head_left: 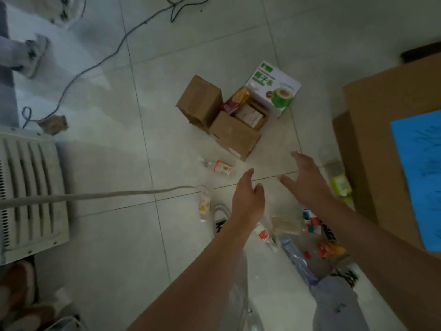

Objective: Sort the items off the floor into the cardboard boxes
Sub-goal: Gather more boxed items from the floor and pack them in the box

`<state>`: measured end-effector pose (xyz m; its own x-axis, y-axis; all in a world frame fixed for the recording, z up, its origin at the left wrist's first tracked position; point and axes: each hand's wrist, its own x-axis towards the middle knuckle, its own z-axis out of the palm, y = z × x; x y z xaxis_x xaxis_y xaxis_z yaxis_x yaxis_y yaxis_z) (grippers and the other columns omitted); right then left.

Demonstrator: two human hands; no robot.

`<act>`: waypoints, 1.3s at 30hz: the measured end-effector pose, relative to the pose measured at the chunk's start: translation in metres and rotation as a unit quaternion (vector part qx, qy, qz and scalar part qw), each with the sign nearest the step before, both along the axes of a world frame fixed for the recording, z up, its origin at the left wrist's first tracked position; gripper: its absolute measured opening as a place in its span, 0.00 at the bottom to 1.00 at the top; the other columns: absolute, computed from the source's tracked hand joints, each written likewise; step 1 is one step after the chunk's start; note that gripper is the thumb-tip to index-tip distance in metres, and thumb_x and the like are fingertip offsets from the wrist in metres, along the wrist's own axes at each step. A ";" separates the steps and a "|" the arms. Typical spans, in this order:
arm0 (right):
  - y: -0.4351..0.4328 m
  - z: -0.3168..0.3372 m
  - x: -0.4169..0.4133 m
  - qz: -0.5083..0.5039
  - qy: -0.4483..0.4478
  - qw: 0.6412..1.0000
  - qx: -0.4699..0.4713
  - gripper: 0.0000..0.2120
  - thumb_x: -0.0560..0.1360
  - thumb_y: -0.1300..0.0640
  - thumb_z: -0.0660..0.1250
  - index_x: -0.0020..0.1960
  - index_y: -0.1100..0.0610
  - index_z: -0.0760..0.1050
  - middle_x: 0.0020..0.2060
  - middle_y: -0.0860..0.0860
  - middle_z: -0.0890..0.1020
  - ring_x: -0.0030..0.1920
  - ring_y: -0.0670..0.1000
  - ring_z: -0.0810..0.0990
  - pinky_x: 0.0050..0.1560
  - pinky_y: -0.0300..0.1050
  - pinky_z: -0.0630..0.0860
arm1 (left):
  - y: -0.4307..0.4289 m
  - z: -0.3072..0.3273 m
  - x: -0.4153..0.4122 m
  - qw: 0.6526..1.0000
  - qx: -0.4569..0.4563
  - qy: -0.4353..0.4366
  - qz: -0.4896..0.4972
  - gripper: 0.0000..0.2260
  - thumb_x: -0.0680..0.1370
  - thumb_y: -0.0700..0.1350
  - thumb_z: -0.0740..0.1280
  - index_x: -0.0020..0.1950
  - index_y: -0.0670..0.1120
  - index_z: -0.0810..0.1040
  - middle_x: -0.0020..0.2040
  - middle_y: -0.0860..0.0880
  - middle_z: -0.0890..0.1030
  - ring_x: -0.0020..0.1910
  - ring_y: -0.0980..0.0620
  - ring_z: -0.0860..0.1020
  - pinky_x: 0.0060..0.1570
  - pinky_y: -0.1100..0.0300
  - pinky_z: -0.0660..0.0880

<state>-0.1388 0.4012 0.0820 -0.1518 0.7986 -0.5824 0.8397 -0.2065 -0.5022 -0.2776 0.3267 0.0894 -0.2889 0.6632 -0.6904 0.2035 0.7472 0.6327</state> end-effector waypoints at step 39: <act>0.059 -0.066 -0.008 -0.112 0.031 0.993 -0.003 0.63 0.55 0.36 0.79 0.73 0.30 0.35 0.76 0.45 0.56 0.73 0.55 0.61 0.68 0.59 0.66 | 0.076 -0.118 -0.104 0.992 -0.059 -0.056 0.101 0.23 0.80 0.54 0.62 0.72 0.45 0.68 0.70 0.47 0.72 0.65 0.51 0.71 0.59 0.61 0.64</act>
<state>-0.1468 0.4603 0.0158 -0.0065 0.8125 -0.5829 0.7403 -0.3879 -0.5491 -0.3816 0.4026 -0.0287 -0.3247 0.5130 -0.7947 -0.0248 0.8353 0.5493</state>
